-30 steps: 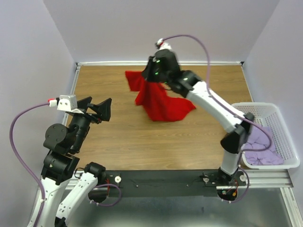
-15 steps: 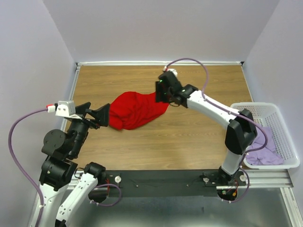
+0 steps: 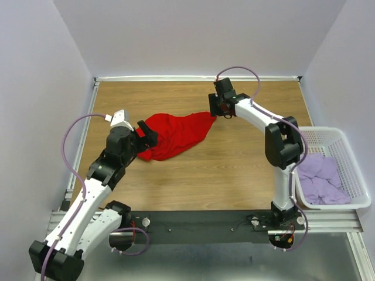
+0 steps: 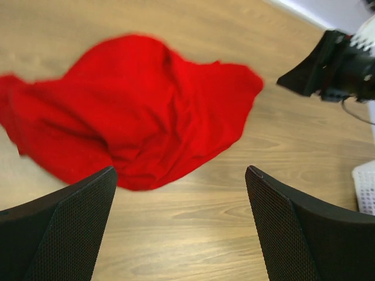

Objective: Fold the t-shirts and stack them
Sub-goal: Flatten the tshirt out

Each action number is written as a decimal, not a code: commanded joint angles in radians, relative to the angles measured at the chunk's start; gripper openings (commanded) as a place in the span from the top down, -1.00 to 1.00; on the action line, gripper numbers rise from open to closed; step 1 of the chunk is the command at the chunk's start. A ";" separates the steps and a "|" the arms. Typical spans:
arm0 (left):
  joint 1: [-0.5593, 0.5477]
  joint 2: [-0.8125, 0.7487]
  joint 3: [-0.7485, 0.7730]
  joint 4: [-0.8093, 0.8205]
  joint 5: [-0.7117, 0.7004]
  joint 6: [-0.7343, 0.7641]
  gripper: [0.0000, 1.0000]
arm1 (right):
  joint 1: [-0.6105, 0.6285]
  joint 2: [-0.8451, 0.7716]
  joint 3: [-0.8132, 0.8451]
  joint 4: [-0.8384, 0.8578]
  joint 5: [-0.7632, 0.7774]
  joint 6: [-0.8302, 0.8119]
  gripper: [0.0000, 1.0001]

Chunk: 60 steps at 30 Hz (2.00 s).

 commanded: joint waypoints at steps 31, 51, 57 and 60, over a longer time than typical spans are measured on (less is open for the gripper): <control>0.207 1.139 0.460 0.368 0.304 0.174 -0.62 | 0.318 -0.340 -0.429 -0.036 -0.382 0.188 0.99; 0.063 0.529 0.134 0.102 -0.037 0.112 -0.76 | 0.316 -0.551 -0.497 -0.033 -0.052 0.314 -0.34; -0.063 0.383 -0.078 0.065 -0.022 -0.114 -0.57 | 0.263 -0.574 -0.523 -0.032 -0.066 0.282 -0.34; -0.084 0.383 -0.115 0.056 -0.037 -0.148 -0.49 | 0.260 -0.571 -0.537 -0.032 -0.086 0.281 -0.34</control>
